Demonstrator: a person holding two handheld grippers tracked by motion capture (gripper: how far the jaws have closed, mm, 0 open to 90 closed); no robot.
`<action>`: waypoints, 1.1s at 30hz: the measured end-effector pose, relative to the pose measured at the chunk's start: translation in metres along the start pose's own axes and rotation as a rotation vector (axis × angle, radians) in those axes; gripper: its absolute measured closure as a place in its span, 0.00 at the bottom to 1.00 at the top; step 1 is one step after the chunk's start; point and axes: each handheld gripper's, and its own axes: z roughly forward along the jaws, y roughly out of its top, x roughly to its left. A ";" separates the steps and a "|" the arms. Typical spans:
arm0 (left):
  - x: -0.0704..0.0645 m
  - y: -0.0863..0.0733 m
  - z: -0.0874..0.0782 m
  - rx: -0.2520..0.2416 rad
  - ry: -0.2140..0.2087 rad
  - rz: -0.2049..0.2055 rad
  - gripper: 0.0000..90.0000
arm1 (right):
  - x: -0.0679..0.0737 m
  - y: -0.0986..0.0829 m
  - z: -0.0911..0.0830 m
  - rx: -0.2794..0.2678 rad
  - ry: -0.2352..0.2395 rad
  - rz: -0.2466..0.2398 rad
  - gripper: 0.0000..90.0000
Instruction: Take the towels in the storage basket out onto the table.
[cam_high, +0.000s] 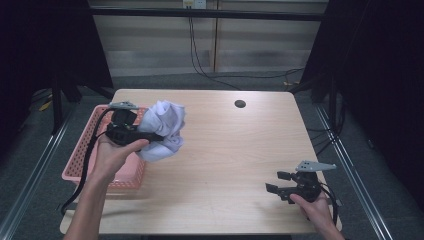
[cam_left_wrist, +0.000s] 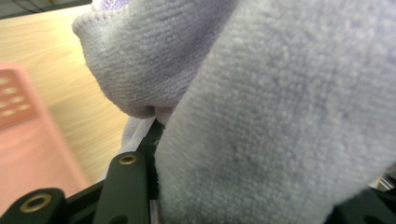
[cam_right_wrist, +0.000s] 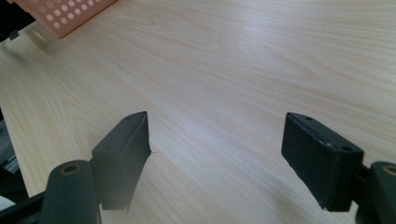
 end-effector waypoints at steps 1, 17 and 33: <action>-0.003 0.001 0.005 0.005 -0.005 0.004 0.57 | 0.000 0.000 0.000 0.000 0.001 -0.001 0.26; -0.051 0.012 0.079 0.132 -0.095 0.077 0.56 | -0.001 0.000 -0.001 -0.003 0.006 -0.003 0.26; -0.059 -0.039 0.168 0.326 -0.103 0.128 0.37 | 0.000 0.000 -0.001 0.007 0.006 -0.006 0.26</action>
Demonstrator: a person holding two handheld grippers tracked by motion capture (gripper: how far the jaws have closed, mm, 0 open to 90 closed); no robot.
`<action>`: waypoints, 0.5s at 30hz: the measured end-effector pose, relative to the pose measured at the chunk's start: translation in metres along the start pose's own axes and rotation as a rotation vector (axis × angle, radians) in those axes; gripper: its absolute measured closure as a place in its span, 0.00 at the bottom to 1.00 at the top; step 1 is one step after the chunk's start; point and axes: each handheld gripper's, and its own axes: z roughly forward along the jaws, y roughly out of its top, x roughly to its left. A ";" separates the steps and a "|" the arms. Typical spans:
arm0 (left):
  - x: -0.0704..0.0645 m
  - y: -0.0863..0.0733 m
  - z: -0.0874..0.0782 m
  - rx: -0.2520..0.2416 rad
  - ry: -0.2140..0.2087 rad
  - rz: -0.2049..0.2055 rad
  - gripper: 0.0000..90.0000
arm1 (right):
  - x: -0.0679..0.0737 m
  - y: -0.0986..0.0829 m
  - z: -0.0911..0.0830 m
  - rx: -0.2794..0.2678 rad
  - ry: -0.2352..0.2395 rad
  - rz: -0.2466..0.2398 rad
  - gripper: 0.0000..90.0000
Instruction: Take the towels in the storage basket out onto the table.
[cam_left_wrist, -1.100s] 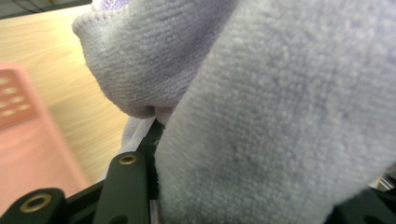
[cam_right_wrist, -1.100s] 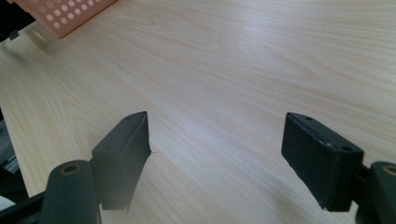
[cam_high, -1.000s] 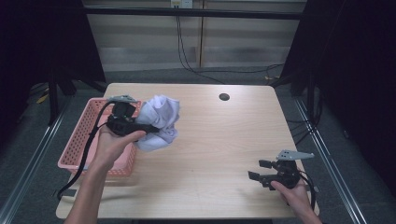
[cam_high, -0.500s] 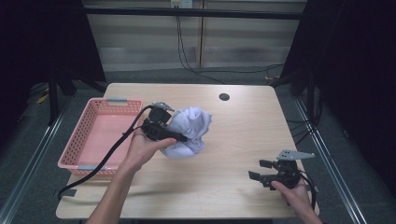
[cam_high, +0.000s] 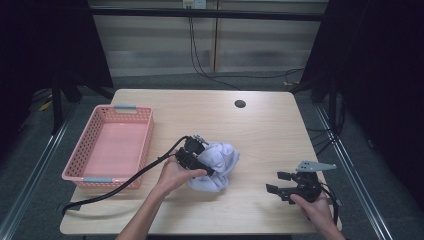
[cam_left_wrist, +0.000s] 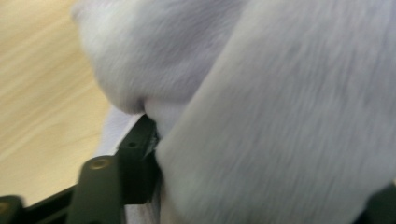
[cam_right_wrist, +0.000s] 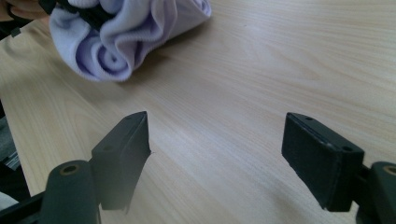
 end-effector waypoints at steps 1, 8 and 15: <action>-0.001 -0.001 0.002 -0.005 -0.006 0.006 0.32 | 0.000 0.000 0.000 -0.002 0.001 -0.001 0.26; -0.009 -0.003 0.000 0.003 -0.029 0.069 0.18 | 0.002 0.002 0.003 -0.001 0.015 -0.013 0.26; -0.021 -0.005 -0.023 -0.016 -0.007 0.094 0.19 | 0.010 0.009 -0.001 -0.029 0.024 -0.026 0.23</action>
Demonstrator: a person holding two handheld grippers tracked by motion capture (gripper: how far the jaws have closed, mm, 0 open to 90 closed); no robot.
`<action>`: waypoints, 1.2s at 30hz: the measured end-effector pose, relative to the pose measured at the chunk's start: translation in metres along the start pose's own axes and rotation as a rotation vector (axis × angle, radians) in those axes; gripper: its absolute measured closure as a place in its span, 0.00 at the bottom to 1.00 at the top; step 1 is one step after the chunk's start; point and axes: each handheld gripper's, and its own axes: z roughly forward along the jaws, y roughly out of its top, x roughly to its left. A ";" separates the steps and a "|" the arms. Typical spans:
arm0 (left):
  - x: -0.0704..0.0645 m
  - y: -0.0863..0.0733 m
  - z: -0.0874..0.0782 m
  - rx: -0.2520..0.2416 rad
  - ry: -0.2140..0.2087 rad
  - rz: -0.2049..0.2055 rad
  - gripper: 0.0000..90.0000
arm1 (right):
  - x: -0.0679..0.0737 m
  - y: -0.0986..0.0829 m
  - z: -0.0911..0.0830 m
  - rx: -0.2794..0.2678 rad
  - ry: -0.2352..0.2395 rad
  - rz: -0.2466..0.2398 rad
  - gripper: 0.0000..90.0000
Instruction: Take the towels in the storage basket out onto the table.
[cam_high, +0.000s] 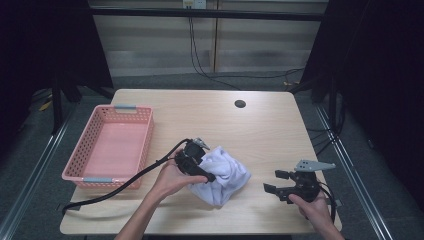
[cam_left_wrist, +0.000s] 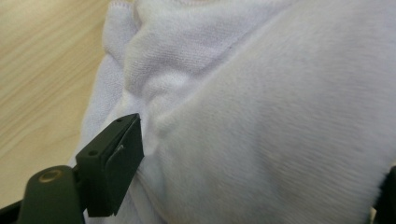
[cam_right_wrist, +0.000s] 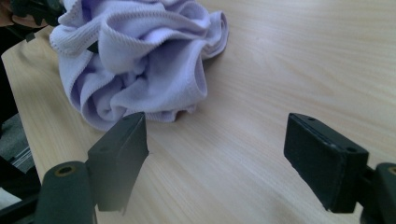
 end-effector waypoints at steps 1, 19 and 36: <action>-0.002 -0.001 -0.003 0.001 -0.003 0.007 0.19 | 0.002 0.003 -0.001 -0.008 0.002 -0.004 0.23; -0.052 -0.069 -0.051 -0.166 0.047 -0.010 0.54 | 0.036 0.052 0.049 0.029 0.100 -0.136 0.67; -0.027 -0.042 -0.007 -0.294 -0.003 -0.017 0.85 | 0.036 0.041 0.072 0.043 0.148 -0.141 0.73</action>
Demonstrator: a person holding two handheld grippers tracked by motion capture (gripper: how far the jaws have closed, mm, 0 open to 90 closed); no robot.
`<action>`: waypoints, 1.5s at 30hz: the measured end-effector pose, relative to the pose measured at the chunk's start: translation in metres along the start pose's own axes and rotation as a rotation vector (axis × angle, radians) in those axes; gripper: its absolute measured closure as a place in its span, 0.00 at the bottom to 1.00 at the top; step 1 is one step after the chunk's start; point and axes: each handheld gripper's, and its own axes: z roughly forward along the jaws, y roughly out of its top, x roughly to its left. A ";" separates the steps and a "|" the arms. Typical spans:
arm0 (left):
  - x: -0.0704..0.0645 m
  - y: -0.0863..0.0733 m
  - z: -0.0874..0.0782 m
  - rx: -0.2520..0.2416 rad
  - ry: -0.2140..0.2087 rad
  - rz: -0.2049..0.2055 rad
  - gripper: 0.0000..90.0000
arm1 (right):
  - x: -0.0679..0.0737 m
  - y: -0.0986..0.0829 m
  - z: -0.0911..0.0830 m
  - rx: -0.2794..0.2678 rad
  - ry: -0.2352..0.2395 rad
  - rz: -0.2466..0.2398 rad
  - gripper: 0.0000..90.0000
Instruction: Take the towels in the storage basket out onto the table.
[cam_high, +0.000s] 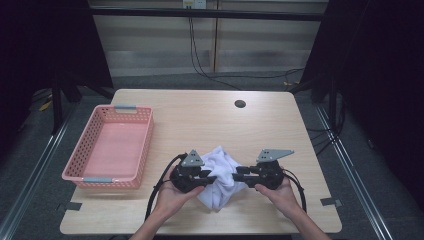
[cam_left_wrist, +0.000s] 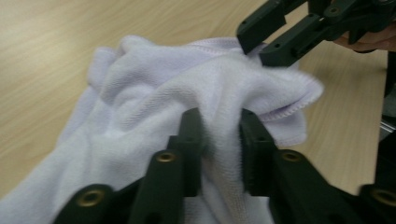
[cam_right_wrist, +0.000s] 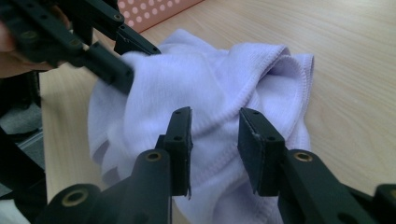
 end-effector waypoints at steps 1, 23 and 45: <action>0.003 -0.002 -0.001 -0.011 -0.021 -0.040 0.88 | 0.000 -0.003 0.000 0.004 -0.003 0.002 0.72; 0.019 -0.011 -0.007 -0.083 -0.111 -0.109 0.88 | 0.009 0.000 0.027 0.046 -0.063 -0.027 0.88; 0.035 0.012 -0.071 -0.313 -0.081 -0.162 0.94 | -0.039 0.036 -0.064 -0.226 -0.154 0.078 0.88</action>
